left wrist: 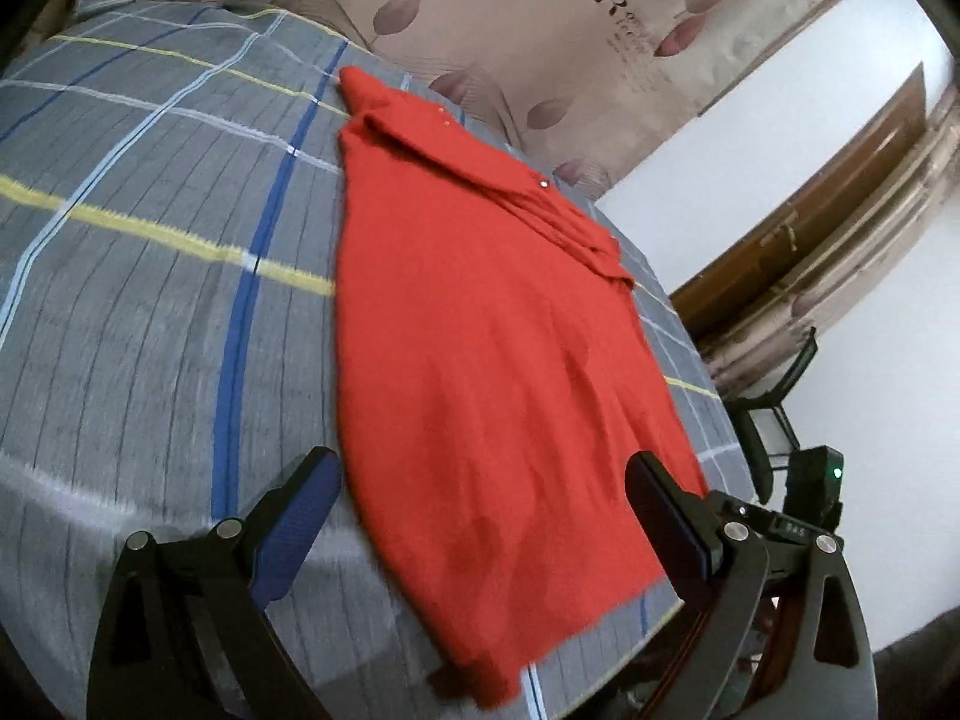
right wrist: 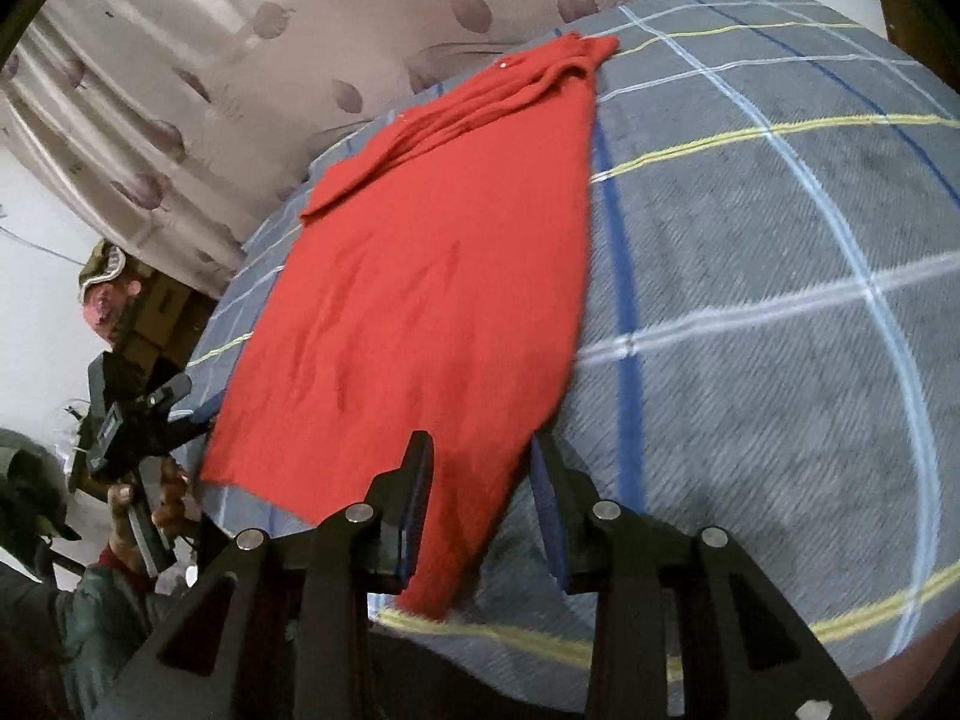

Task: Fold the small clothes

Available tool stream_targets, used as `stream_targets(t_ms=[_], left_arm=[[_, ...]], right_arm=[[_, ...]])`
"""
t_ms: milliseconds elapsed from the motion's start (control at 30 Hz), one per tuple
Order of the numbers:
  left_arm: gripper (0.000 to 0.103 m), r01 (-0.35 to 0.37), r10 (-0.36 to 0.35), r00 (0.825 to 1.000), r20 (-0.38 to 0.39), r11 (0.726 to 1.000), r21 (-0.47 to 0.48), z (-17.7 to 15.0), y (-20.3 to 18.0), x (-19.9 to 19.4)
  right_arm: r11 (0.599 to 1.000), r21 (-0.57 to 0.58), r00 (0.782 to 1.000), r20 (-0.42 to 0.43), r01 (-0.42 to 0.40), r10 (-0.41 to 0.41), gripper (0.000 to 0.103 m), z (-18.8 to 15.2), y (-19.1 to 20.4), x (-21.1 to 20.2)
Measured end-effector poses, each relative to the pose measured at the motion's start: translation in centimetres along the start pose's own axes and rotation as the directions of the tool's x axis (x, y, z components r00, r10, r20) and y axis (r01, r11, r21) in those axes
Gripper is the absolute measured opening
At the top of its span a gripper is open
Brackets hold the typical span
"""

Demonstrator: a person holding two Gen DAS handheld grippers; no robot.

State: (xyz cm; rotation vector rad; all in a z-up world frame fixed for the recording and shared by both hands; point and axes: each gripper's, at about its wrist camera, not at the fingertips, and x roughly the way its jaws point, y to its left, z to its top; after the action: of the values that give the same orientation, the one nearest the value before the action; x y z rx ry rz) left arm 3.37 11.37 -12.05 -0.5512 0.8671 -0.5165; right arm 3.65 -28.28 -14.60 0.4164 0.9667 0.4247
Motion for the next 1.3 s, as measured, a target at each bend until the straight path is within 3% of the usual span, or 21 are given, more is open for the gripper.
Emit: stream_targets(t_ms=[200, 367, 667, 700, 733, 800, 900, 1000, 1300], left_arm=[[0.095, -0.035, 0.034, 0.999, 0.011, 0.997, 0.074, -1.9, -1.2, -0.8], [0.096, -0.060, 0.060, 0.998, 0.007, 0.996, 0.070, -2.4, -2.0, -0.4], [0.093, 0.015, -0.014, 1.000, -0.007, 0.999, 0.041, -3.6, -2.2, -0.8], [0.083, 0.010, -0.010, 1.000, -0.010, 0.999, 0.044, -3.6, -2.3, -0.7], [0.059, -0.001, 0.002, 1.000, -0.024, 0.999, 0.051, -3.6, -2.4, -0.4], [0.030, -0.010, 0.011, 0.998, -0.057, 1.000, 0.027, -3.6, -2.0, 0.5], [0.012, 0.012, -0.014, 0.999, -0.050, 0.999, -0.041, -3.6, -0.7, 0.6], [0.006, 0.006, -0.008, 0.999, -0.031, 0.998, -0.056, -3.7, -0.4, 0.3], [0.006, -0.065, 0.061, 0.995, 0.081, 0.997, 0.050, -3.1, -2.4, -2.1]], right_arm=[[0.999, 0.009, 0.998, 0.028, -0.053, 0.052, 0.032, -1.2, 1.0, 0.4], [0.995, 0.036, 0.995, 0.047, -0.093, 0.091, 0.032, -1.0, 1.0, 1.1], [0.988, 0.074, 0.988, 0.073, -0.138, 0.132, 0.032, -1.1, 0.3, 1.3], [0.987, 0.077, 0.988, 0.074, -0.140, 0.134, 0.032, -1.0, 0.3, 1.4], [0.987, 0.080, 0.988, 0.075, -0.140, 0.134, 0.032, -0.9, 0.3, 1.4], [0.989, 0.078, 0.989, 0.076, -0.130, 0.124, 0.029, -1.0, 0.3, 1.5], [0.994, 0.071, 0.995, 0.065, -0.081, 0.077, 0.013, -0.9, 0.2, 1.7], [0.994, 0.071, 0.995, 0.063, -0.080, 0.076, 0.010, -0.9, 0.2, 1.7], [0.981, 0.109, 0.983, 0.098, -0.163, 0.152, 0.009, -0.8, 0.0, 0.4]])
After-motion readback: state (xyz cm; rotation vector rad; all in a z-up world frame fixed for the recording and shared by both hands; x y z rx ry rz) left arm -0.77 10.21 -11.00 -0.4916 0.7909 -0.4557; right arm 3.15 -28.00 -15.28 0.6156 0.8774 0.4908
